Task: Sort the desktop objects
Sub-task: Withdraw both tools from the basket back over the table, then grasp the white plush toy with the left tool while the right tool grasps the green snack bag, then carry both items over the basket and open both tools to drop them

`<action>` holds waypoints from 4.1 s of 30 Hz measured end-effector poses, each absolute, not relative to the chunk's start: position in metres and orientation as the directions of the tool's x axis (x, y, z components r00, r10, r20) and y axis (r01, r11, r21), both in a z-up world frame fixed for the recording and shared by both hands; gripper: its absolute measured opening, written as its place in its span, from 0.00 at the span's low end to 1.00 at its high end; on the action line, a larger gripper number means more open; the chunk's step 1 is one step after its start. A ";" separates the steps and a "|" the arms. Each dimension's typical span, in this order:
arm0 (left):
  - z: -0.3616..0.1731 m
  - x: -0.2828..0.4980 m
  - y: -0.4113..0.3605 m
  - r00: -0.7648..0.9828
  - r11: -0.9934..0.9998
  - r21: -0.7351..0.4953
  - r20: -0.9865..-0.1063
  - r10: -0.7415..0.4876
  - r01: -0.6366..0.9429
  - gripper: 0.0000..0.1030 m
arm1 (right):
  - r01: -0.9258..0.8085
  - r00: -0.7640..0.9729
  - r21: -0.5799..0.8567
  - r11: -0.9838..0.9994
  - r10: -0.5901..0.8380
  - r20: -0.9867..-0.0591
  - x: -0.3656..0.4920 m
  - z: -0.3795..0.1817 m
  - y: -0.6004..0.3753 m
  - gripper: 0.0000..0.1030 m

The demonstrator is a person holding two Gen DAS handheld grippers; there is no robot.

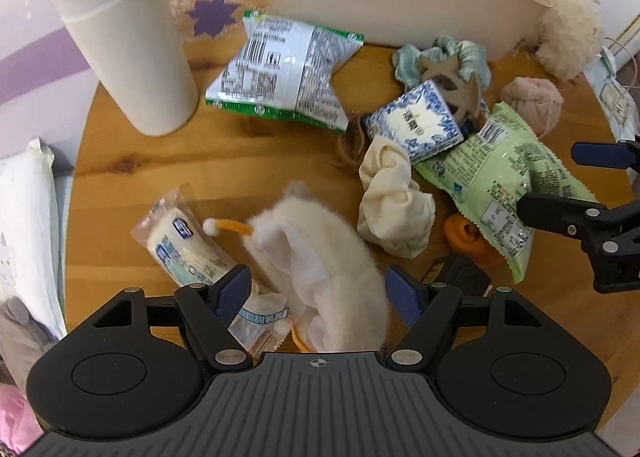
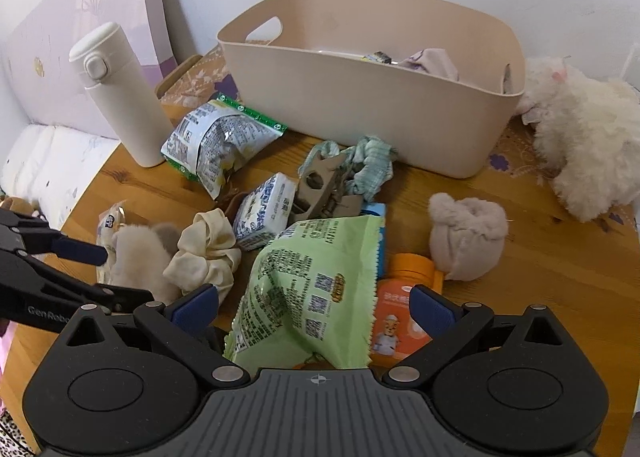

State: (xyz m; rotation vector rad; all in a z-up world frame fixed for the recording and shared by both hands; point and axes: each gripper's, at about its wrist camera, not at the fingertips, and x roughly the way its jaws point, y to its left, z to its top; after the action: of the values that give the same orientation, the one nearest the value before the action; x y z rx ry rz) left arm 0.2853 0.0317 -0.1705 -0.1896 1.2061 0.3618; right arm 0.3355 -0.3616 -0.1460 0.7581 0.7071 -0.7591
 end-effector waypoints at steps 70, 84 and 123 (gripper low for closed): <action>-0.054 0.317 0.050 0.562 0.978 -0.053 -0.824 0.071 -0.203 0.14 | 0.859 0.503 0.409 0.308 -0.657 -0.562 0.259 -0.062 -0.370 0.52; -0.001 0.404 0.052 0.673 0.988 0.065 -0.726 0.145 -0.143 0.14 | 0.886 0.428 0.401 0.234 -0.746 -0.510 0.231 -0.043 -0.418 0.53; -0.092 0.495 0.054 0.552 0.968 0.201 -0.795 0.250 -0.149 0.63 | 0.923 0.328 0.377 0.082 -0.680 -0.656 0.265 -0.112 -0.535 0.73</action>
State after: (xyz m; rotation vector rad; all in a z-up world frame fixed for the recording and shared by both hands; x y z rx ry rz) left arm 0.4954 0.0540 -0.0923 0.1142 0.9574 0.2367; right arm 0.2645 -0.5348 -0.1122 0.8508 0.3486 -1.2340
